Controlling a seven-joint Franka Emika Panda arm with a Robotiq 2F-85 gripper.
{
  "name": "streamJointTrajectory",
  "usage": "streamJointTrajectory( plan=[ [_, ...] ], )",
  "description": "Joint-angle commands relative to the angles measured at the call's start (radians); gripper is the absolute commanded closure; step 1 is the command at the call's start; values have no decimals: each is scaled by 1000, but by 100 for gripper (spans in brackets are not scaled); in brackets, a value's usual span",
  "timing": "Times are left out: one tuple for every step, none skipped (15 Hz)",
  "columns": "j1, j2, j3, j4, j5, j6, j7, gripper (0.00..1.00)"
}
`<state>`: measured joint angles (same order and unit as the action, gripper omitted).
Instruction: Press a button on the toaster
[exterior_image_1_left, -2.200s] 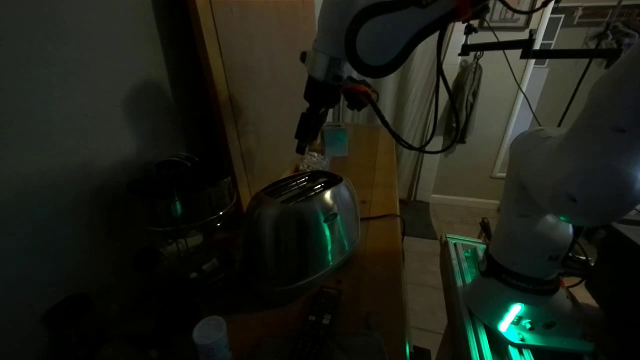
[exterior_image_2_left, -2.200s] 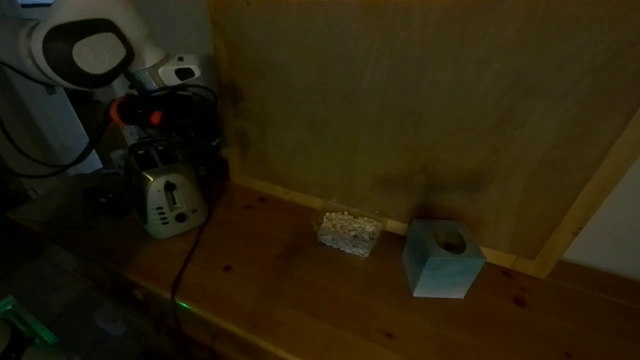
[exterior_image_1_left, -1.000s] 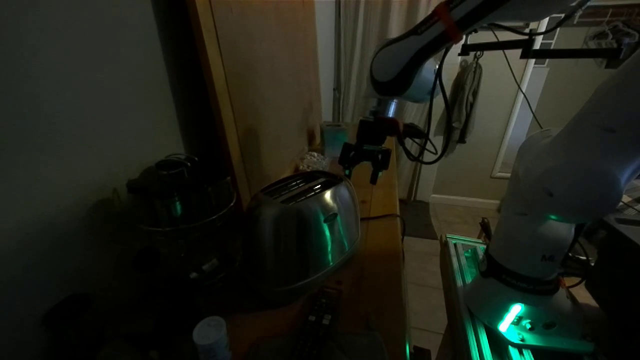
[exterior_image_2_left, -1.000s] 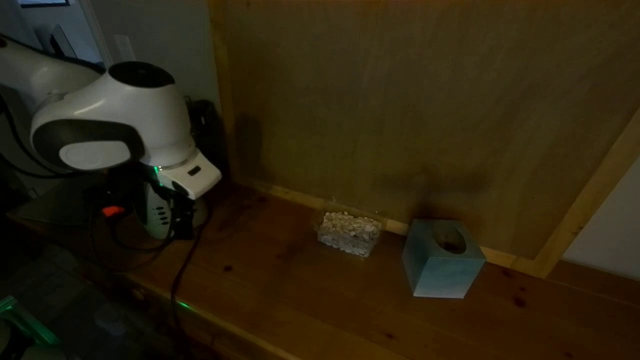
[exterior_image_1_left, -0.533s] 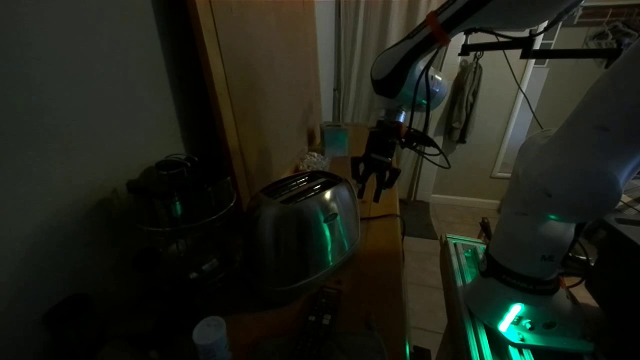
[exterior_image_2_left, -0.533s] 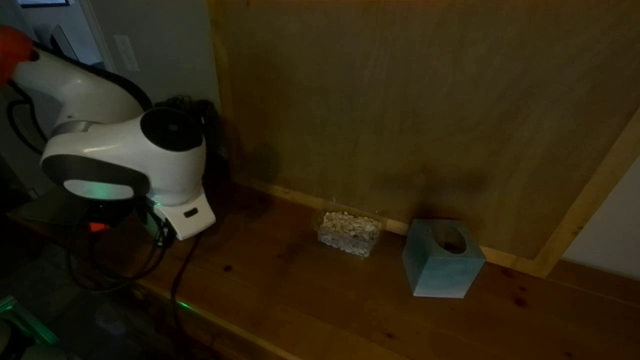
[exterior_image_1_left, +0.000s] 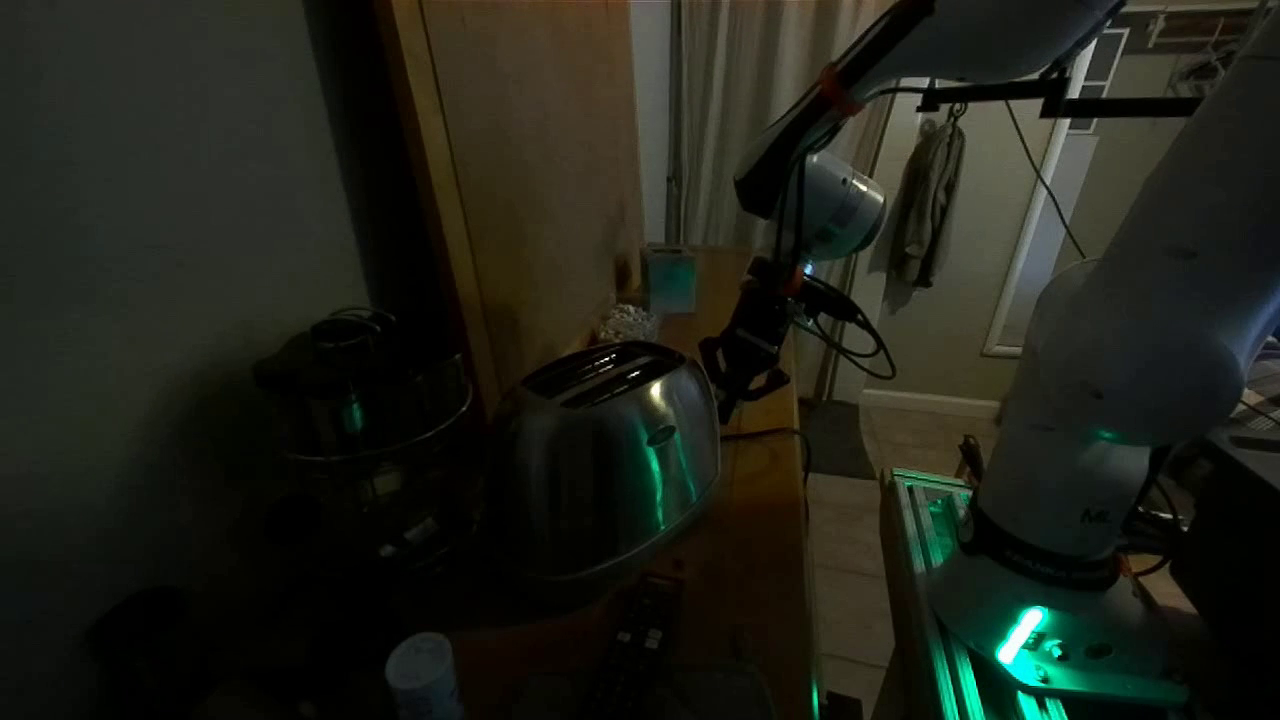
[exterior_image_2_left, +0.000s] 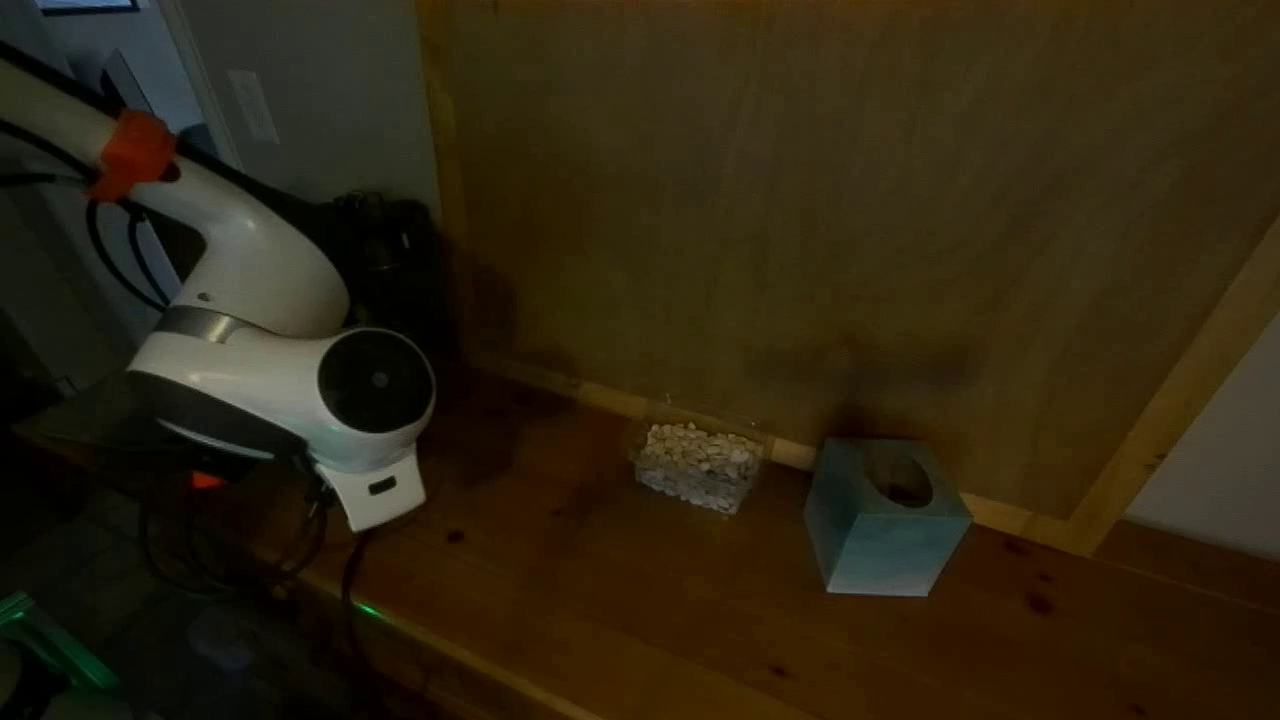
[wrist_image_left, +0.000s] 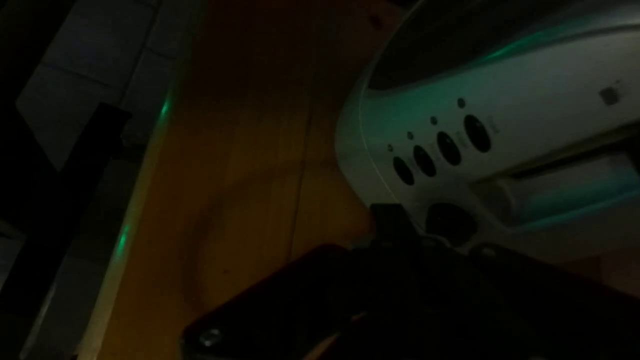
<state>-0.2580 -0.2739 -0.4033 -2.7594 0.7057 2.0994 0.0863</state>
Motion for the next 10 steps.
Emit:
streamJointTrajectory(
  plan=[
    [-31,6,31,2,7,-7,-5,100],
    [-33,15,16,11,24,-38,-31,100],
    [-35,23,10,16,39,-58,-41,100],
    [-39,29,5,20,47,-82,-42,100],
    [-45,36,0,25,54,-107,-44,100],
    [-52,43,0,27,57,-120,-37,100],
    [-58,53,-5,32,65,-145,-37,100],
    [-65,62,-4,34,68,-154,-31,100],
    [-70,72,-4,38,75,-168,-30,100],
    [-73,84,-4,43,82,-180,-31,100]
  ],
)
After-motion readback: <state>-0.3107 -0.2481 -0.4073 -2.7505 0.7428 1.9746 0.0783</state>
